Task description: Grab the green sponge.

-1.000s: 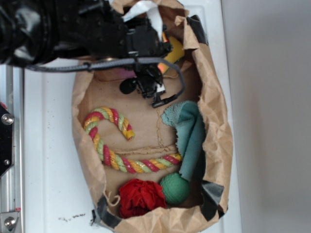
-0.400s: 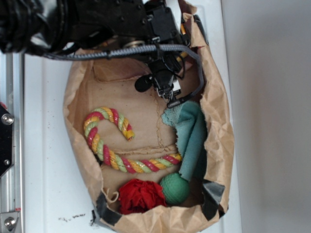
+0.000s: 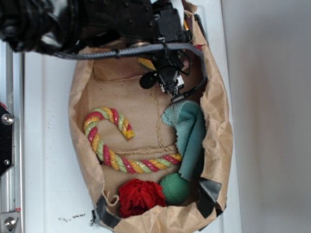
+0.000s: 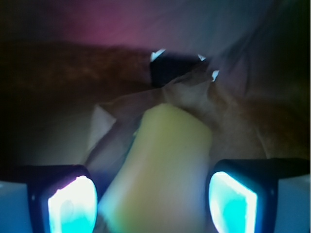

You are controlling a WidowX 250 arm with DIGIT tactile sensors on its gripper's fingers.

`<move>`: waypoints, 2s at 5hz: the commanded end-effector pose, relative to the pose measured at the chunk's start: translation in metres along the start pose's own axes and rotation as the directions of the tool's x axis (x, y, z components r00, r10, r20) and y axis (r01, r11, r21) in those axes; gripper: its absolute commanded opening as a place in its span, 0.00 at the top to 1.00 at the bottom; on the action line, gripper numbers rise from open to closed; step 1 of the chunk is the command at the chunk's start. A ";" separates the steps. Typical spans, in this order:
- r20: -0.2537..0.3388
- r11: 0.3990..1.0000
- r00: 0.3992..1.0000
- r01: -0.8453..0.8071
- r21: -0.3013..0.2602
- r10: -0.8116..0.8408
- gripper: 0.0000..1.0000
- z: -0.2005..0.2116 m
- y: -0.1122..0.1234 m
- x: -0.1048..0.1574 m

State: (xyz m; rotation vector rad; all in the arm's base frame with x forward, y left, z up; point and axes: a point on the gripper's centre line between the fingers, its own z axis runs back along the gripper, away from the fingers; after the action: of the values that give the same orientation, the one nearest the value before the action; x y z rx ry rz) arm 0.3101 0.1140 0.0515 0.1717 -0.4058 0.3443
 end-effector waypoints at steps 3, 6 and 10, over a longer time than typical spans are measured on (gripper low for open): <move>0.007 0.998 1.000 -0.018 0.052 0.018 0.50 -0.010 -0.004 0.012; 0.029 1.000 0.999 0.016 0.017 -0.016 1.00 0.036 0.029 0.013; -0.051 0.971 0.976 0.204 -0.124 -0.211 1.00 0.160 0.010 0.010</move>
State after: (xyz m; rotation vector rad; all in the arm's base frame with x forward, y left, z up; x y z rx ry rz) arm 0.2532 0.0775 0.1754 0.0679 -0.2678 0.1222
